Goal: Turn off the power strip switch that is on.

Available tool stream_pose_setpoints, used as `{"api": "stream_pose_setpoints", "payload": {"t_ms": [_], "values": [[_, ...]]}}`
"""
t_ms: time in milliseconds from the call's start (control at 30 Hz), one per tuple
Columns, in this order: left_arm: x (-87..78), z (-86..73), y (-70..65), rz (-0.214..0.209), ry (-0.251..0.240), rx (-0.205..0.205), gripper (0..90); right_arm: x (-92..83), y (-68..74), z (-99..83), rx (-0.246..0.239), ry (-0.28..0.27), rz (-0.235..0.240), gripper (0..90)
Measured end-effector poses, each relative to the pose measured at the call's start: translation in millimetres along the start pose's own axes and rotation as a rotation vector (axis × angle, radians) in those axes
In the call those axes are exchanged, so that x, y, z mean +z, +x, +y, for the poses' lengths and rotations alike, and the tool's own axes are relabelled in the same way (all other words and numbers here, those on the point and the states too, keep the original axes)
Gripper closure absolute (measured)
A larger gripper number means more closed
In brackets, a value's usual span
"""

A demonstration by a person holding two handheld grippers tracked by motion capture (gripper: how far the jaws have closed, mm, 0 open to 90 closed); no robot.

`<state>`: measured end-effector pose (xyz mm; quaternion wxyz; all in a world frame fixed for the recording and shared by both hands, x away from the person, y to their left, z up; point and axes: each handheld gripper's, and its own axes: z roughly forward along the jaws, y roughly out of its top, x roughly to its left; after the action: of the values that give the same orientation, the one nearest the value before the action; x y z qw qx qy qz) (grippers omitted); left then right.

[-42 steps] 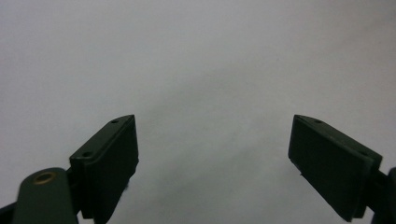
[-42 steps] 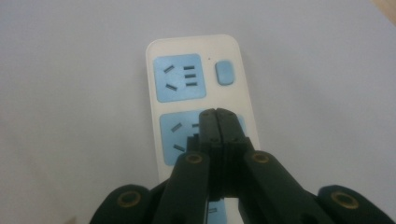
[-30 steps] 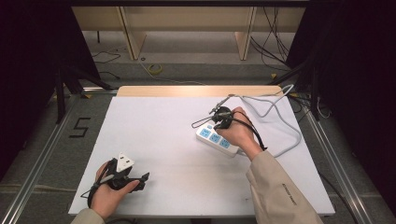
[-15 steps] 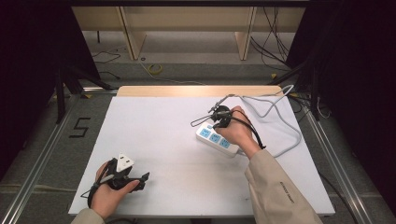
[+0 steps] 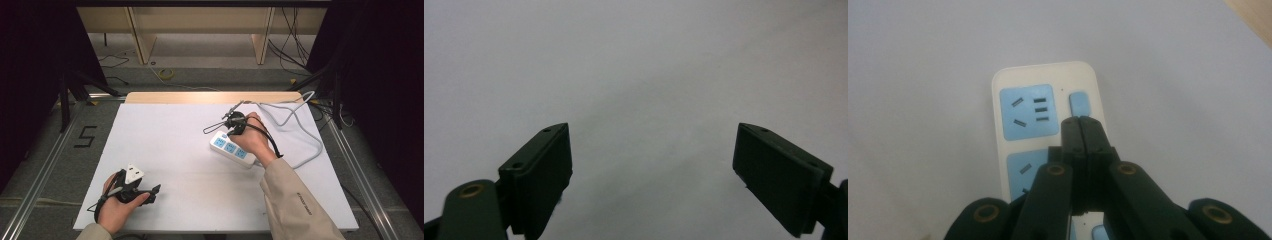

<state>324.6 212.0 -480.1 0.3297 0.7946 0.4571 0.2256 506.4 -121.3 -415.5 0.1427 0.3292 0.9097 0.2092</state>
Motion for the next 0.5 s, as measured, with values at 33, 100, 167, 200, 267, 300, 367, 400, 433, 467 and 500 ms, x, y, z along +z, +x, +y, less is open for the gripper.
{"api": "stream_pose_setpoints", "payload": {"t_ms": [33, 100, 167, 200, 267, 300, 367, 400, 433, 467, 500], "values": [[0.0, 0.1, -0.1, 0.000, 0.000, 0.000, 15.8, 1.1, 0.0, 0.5, -0.005, 0.000, -0.002, 90.0], [0.0, 0.2, -0.3, 0.000, -0.001, 0.000, 15.8, 2.2, -0.1, 1.1, -0.006, 0.002, -0.004, 90.0], [0.1, 0.1, -0.3, -0.001, 0.000, 0.000, 15.8, 3.9, 0.1, 2.2, -0.004, -0.001, -0.002, 90.0], [0.1, 0.0, -0.3, -0.002, -0.001, 0.000, 15.8, 4.3, 0.1, 2.5, -0.005, 0.001, -0.001, 90.0], [0.3, -0.2, -0.5, -0.001, -0.001, -0.003, 15.8, 5.9, 0.2, 3.4, 0.000, -0.001, 0.002, 90.0], [0.4, -0.3, -0.6, -0.002, -0.001, -0.003, 15.8, 6.2, 0.1, 4.0, 0.002, 0.001, 0.002, 90.0], [0.4, -0.2, -0.8, -0.002, -0.001, -0.002, 15.8, 7.1, -0.7, 5.2, 0.001, -0.001, 0.003, 90.0], [0.5, -0.1, -0.6, -0.003, -0.001, 0.002, 15.8, 7.6, -0.7, 5.6, 0.005, 0.001, 0.002, 90.0], [0.5, 0.0, -0.7, -0.003, -0.001, 0.001, 15.8, 8.1, -0.7, 6.3, 0.007, 0.001, 0.002, 90.0], [0.6, -0.1, -0.7, -0.002, 0.000, 0.003, 15.8, 8.4, -0.6, 6.7, 0.009, 0.005, 0.001, 90.0], [0.6, -0.1, -0.8, -0.002, 0.000, 0.003, 15.8, 8.9, -1.0, 7.1, 0.007, 0.001, 0.002, 90.0]]}}
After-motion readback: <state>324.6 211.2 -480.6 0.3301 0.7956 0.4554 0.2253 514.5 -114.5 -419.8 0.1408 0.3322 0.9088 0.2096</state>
